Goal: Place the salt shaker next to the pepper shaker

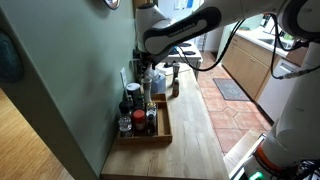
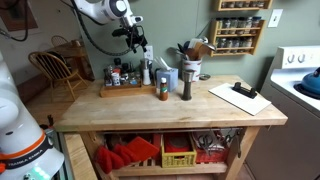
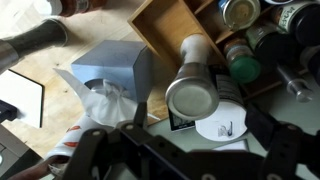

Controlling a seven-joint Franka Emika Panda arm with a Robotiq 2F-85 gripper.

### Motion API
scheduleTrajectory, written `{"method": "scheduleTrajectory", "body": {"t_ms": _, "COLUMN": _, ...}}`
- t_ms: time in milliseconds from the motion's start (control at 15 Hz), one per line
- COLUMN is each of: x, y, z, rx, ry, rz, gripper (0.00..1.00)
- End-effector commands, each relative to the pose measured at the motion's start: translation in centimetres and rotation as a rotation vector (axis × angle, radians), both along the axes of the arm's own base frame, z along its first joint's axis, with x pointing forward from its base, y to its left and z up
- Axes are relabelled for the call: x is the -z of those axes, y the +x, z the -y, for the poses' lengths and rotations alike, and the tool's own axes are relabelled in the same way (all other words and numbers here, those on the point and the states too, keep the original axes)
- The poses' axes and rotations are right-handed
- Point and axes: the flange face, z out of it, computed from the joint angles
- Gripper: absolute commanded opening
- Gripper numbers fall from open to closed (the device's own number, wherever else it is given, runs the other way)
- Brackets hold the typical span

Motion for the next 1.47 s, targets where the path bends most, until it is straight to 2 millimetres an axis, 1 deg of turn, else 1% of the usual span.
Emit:
{"method": "scheduleTrajectory", "body": {"t_ms": 0, "x": 1.3, "y": 1.4, "z": -1.0, "rx": -0.012, "ry": -0.013, "rz": -0.051, "gripper": 1.0}}
{"method": "scheduleTrajectory", "body": {"t_ms": 133, "x": 1.8, "y": 1.8, "z": -0.9, "rx": -0.011, "ry": -0.013, "rz": -0.057, "gripper": 1.0}}
{"method": "scheduleTrajectory", "body": {"t_ms": 467, "x": 3.1, "y": 2.3, "z": 0.3, "rx": -0.006, "ry": 0.01, "rz": -0.089, "gripper": 1.0}}
{"method": "scheduleTrajectory", "body": {"t_ms": 1000, "x": 5.2, "y": 2.8, "z": 1.0, "rx": -0.023, "ry": 0.091, "rz": -0.147, "gripper": 1.0}}
{"method": "scheduleTrajectory", "body": {"t_ms": 1400, "x": 6.1, "y": 3.3, "z": 1.7, "rx": -0.022, "ry": 0.118, "rz": -0.171, "gripper": 1.0}}
